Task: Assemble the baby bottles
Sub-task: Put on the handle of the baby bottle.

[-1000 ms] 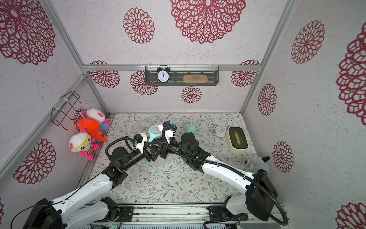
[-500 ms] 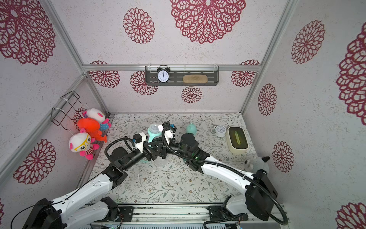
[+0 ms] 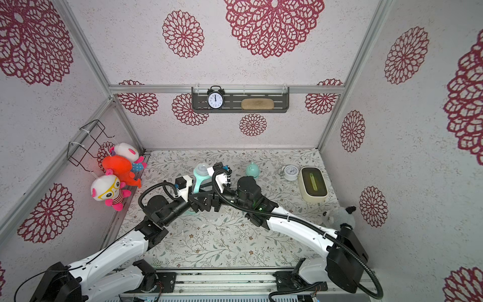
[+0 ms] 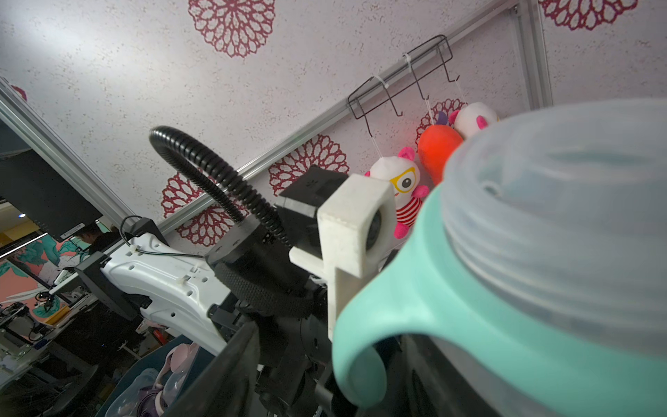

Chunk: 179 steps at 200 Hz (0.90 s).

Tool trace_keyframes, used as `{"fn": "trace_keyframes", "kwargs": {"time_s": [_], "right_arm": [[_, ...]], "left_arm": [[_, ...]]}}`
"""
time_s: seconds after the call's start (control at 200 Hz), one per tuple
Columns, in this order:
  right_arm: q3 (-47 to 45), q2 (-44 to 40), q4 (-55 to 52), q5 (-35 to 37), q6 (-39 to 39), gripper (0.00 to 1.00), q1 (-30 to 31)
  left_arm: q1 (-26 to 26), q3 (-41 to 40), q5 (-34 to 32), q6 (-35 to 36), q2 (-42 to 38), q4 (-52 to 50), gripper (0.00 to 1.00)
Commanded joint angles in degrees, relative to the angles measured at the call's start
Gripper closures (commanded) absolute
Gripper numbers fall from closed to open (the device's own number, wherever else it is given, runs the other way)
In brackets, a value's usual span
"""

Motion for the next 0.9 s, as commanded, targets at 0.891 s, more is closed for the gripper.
{"fn": "trace_keyframes", "kwargs": {"time_s": [0.891], "right_arm": [[-7.5,-11.9,-36.6,25.8,-17.0,0.11,-6.4]], "left_arm": [[5.7,-2.3,5.0,-4.6,-8.0,0.1,1.0]]}}
